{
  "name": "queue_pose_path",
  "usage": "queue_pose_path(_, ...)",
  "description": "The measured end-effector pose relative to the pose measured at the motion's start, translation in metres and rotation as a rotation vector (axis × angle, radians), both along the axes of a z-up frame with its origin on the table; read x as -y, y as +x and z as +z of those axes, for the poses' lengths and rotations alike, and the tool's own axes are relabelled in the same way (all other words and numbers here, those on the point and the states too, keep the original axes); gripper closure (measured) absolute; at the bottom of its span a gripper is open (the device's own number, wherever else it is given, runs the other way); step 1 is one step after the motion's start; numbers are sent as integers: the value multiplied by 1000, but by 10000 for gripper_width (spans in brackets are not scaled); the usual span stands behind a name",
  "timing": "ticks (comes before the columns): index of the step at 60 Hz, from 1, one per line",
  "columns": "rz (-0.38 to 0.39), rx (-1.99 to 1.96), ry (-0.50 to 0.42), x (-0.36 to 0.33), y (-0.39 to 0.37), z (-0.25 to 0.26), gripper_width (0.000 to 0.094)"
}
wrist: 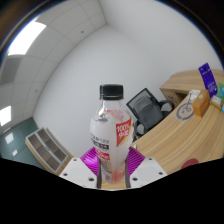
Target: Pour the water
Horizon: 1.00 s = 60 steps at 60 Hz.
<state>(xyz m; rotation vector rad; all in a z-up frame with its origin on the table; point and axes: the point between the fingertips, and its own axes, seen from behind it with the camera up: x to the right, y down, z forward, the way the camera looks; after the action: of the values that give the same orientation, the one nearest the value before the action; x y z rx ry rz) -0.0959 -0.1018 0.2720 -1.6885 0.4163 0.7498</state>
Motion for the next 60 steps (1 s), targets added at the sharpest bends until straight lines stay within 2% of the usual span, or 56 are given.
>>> queue_pose_path(7, -87, 328, 15, 0, 63, -26, 616)
queue_pose_path(16, -149, 627, -43, -2, 111, -88, 615)
queue_pose_path(25, -149, 707, -117, -5, 137, -149, 617)
queue_pose_path(39, -124, 723, -200, 1, 147, -215, 611)
queue_pose_path(44, -148, 725, -159, 1, 146, -212, 614)
queue_pose_path(48, -152, 739, -160, 3, 146, -213, 606)
queue_pose_path(58, -149, 729, -204, 5, 149, -216, 415)
queue_pose_path(60, -140, 723, -230, 8, 148, -217, 322)
